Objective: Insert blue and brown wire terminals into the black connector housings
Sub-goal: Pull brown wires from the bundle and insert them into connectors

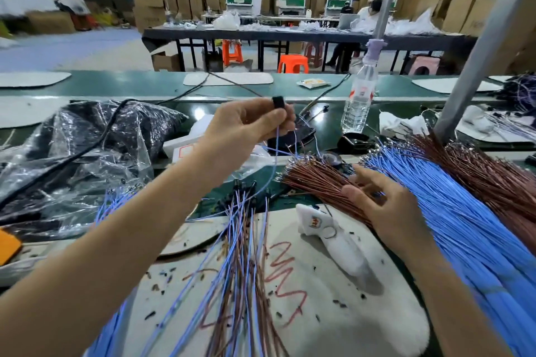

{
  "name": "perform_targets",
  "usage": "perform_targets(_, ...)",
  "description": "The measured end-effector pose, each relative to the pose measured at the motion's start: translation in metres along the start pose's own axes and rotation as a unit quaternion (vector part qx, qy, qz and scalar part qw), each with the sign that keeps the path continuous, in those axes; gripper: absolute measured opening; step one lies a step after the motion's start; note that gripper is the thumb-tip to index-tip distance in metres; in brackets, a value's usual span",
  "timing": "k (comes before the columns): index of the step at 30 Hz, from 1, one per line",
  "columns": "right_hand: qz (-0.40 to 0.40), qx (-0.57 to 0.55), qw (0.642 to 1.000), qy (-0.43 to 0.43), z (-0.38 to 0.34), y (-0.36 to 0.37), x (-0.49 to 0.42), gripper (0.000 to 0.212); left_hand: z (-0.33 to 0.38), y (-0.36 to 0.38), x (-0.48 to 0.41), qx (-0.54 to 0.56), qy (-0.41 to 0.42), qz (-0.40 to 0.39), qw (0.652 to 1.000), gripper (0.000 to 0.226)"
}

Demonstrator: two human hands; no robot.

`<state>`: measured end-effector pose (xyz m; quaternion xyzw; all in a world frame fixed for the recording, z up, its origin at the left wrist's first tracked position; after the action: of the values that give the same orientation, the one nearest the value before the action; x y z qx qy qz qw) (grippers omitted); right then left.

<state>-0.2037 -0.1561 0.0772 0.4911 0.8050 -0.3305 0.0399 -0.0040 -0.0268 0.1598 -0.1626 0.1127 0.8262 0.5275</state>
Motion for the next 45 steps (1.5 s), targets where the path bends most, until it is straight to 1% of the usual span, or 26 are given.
perform_targets(2, -0.041, 0.02, 0.997, -0.064, -0.029, 0.017, -0.003, 0.049, -0.003, -0.005, 0.016, 0.002, 0.012, -0.007, 1.0, 0.021)
perform_targets(3, -0.056, 0.025, 0.994, -0.088, -0.038, 0.027, -0.005, 0.044, -0.004, -0.007, 0.021, 0.002, 0.016, 0.001, 1.0, 0.021)
perform_targets(4, -0.073, 0.028, 0.992, -0.098, -0.047, 0.038, -0.006, 0.035, -0.006, -0.013, 0.026, 0.002, 0.019, 0.016, 1.0, 0.021)
perform_targets(6, -0.101, 0.04, 0.989, -0.101, -0.055, 0.056, -0.008, 0.017, -0.013, -0.025, 0.035, 0.016, 0.023, 0.065, 0.998, 0.02)
perform_targets(7, -0.106, 0.05, 0.988, -0.106, -0.055, 0.063, -0.008, 0.013, -0.019, -0.031, 0.04, 0.022, 0.022, 0.095, 0.995, 0.019)
perform_targets(9, -0.087, 0.042, 0.988, -0.118, -0.053, 0.072, -0.007, 0.011, -0.031, -0.041, 0.051, 0.006, 0.028, 0.155, 0.987, 0.019)
perform_targets(10, -0.061, 0.012, 0.991, -0.116, -0.052, 0.073, -0.005, 0.012, -0.039, -0.043, 0.058, -0.005, 0.029, 0.175, 0.984, 0.019)
perform_targets(11, -0.032, -0.041, 0.993, -0.104, -0.049, 0.074, -0.004, 0.014, -0.049, -0.042, 0.064, -0.014, 0.026, 0.183, 0.983, 0.02)
perform_targets(13, 0.025, -0.175, 0.983, -0.058, -0.045, 0.071, 0.001, 0.015, -0.066, -0.034, 0.078, -0.048, 0.019, 0.16, 0.986, 0.02)
perform_targets(15, 0.048, -0.27, 0.961, -0.012, -0.043, 0.069, 0.003, 0.015, -0.077, -0.023, 0.084, -0.08, 0.017, 0.106, 0.991, 0.021)
perform_targets(17, 0.035, -0.324, 0.945, 0.008, -0.043, 0.07, 0.006, 0.016, -0.082, -0.016, 0.086, -0.117, 0.012, 0.07, 0.991, 0.031)
perform_targets(19, 0.023, -0.35, 0.936, -0.003, -0.047, 0.069, 0.011, 0.016, -0.081, -0.014, 0.085, -0.17, 0.019, 0.057, 0.984, 0.034)
perform_targets(22, 0.021, -0.366, 0.93, -0.034, -0.055, 0.067, 0.019, 0.016, -0.078, -0.014, 0.087, -0.202, 0.031, 0.052, 0.978, 0.036)
perform_targets(25, 0.021, -0.381, 0.923, -0.057, -0.062, 0.066, 0.023, 0.014, -0.078, -0.011, 0.089, -0.225, 0.038, 0.041, 0.973, 0.028)
perform_targets(28, 0.026, -0.394, 0.917, -0.062, -0.067, 0.066, 0.024, 0.014, -0.08, -0.009, 0.089, -0.264, 0.046, 0.028, 0.963, 0.024)
perform_targets(37, 0.033, -0.38, 0.919, -0.103, -0.071, 0.063, 0.028, 0.013, -0.085, -0.008, 0.09, -0.285, 0.064, 0.012, 0.956, 0.025)
perform_targets(39, 0.03, -0.364, 0.923, -0.124, -0.073, 0.064, 0.03, 0.012, -0.086, -0.007, 0.09, -0.294, 0.065, 0.011, 0.954, 0.024)
perform_targets(41, 0.026, -0.321, 0.935, -0.151, -0.073, 0.066, 0.032, 0.011, -0.087, -0.007, 0.09, -0.301, 0.069, 0.014, 0.951, 0.027)
perform_targets(45, 0.016, -0.268, 0.947, -0.175, -0.072, 0.071, 0.035, 0.01, -0.084, -0.008, 0.092, -0.32, 0.086, 0.025, 0.943, 0.04)
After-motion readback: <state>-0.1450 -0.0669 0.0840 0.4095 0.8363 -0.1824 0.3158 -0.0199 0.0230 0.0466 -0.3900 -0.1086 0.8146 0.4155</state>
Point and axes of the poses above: each hand's wrist, its own x-axis away from the middle knuckle, its own y-axis out of the palm, z = x × y, the point moved 3 cm from there along -x, towards the middle knuckle
